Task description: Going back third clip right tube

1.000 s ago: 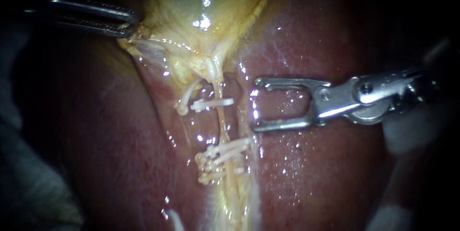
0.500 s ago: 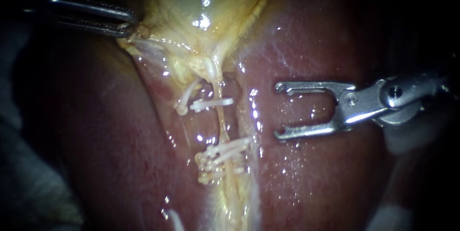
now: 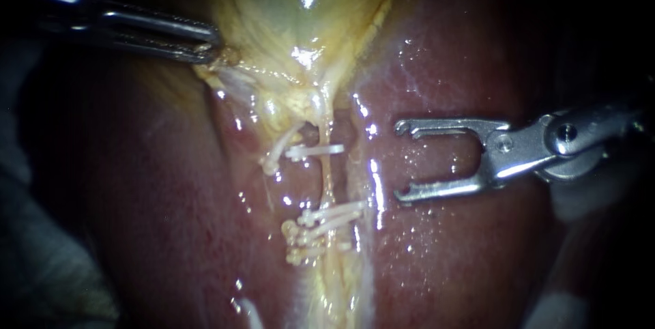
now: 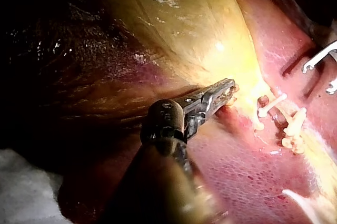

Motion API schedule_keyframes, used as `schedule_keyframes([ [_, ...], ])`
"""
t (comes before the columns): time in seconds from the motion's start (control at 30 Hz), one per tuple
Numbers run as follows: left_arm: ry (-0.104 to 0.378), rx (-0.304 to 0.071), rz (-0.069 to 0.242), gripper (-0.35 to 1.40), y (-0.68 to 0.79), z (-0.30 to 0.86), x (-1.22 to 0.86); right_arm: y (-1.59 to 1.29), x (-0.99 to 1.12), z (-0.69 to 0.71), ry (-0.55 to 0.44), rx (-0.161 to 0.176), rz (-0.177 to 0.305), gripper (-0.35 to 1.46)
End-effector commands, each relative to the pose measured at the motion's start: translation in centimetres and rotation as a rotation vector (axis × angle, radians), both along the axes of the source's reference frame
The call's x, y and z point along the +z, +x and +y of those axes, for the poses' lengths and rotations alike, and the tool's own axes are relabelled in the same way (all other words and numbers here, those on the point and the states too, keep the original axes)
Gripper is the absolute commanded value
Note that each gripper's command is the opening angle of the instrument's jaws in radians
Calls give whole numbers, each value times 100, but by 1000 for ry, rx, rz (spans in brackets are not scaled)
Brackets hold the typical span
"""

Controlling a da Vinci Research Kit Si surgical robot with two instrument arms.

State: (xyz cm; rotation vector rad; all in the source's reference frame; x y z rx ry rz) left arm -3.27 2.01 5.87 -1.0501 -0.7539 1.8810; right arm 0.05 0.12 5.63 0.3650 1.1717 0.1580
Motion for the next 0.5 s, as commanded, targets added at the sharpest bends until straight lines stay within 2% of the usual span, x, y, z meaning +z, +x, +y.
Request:
schedule_keyframes([
  [0.03, 0, 3, 0, -35, -3, -1, 2, -1, 0, 0, 0, -1, -2, 50],
  [0.17, 2, 11, -6, -35, -8, -4, 6, -1, 0, 0, 0, -1, -2, 50],
  [0.5, 2, 13, -7, -35, -7, -3, 8, -1, 0, 0, 1, -4, 0, 50],
])
